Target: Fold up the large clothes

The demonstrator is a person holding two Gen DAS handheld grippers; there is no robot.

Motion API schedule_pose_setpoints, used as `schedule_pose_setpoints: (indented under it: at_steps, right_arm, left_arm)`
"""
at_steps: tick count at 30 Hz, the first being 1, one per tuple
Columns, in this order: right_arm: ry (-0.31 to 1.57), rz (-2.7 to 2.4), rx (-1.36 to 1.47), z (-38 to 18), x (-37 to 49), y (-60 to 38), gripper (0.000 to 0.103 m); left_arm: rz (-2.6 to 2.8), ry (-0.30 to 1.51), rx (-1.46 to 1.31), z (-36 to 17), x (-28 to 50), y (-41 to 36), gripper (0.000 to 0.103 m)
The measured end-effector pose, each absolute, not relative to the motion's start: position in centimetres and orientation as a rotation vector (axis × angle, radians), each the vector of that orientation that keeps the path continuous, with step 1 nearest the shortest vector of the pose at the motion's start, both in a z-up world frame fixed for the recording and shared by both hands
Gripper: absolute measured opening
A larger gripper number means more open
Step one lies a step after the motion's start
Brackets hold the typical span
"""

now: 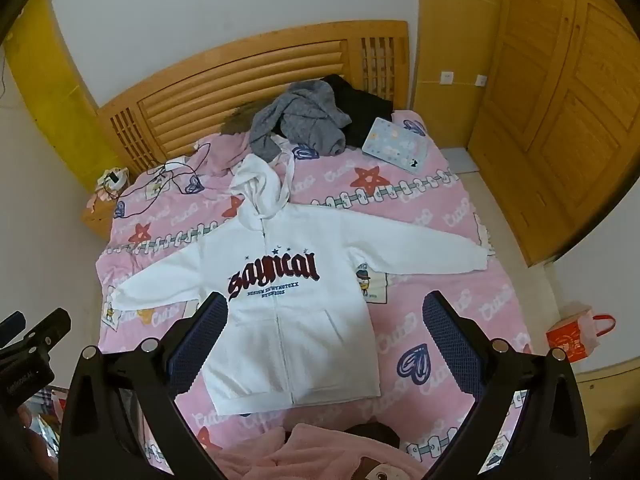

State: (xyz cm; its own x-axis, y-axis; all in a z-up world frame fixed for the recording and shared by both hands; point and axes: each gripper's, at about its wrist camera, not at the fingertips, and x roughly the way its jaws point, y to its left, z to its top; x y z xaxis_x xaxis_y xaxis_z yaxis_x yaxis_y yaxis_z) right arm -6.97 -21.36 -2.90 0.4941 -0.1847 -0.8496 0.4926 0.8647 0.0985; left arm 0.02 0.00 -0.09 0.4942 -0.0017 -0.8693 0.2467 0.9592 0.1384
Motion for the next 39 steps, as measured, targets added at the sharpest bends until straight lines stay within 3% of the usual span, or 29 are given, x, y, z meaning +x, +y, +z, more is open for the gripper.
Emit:
schedule_pose_setpoints:
  at_steps: [39]
  right_arm:
    - [0.979, -0.414, 0.348, -3.2, -6.1, -21.0, 0.095]
  left_arm:
    - [-0.137, 1.069, 0.237, -1.1, 0.9, 2.0, 0.098]
